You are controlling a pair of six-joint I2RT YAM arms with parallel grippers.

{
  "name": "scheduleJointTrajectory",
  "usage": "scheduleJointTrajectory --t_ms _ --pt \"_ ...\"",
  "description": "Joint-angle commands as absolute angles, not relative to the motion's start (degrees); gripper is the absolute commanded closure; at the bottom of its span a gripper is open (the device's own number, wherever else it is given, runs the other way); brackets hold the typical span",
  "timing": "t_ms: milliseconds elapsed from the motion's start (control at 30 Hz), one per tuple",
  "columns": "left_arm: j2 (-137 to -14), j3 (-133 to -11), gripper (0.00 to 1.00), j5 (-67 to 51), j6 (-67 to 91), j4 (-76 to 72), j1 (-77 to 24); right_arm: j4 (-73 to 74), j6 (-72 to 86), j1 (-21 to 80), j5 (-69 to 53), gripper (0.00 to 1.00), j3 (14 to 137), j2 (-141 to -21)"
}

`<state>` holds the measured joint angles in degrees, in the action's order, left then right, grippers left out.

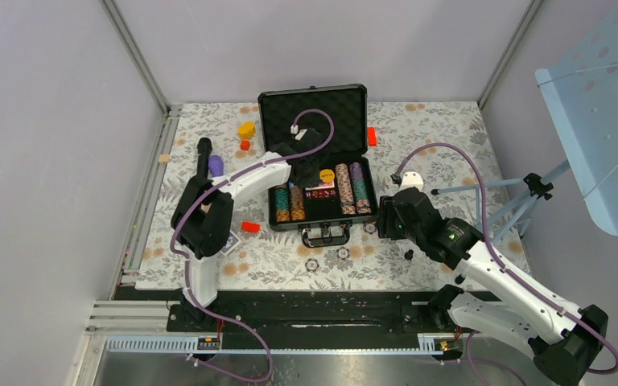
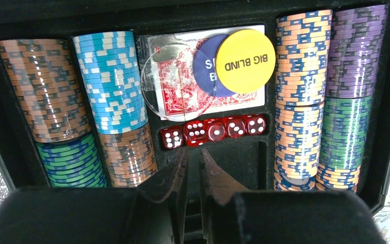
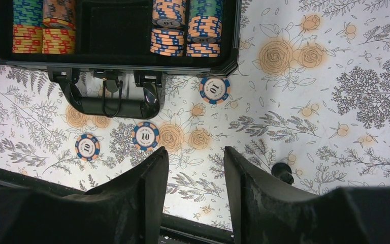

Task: Pack up texas hold em set

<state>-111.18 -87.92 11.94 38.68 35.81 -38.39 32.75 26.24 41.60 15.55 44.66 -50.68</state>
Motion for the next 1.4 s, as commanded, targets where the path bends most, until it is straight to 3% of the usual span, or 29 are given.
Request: scheduleJointTrajectory --t_ms 0,267,1367 --pt "-112.4 -87.7 0.89 10.3 39.0 33.0 -38.2 32.6 27.0 41.5 16.4 0.48 44.1 -49.5" --pt "-115.0 -88.3 0.95 9.3 38.9 32.6 -38.3 32.6 26.9 41.4 16.6 0.48 44.0 -50.0" --pt "-120.5 -94.5 0.96 13.2 35.9 36.1 -37.2 32.6 26.1 41.4 16.8 0.46 44.5 -50.6"
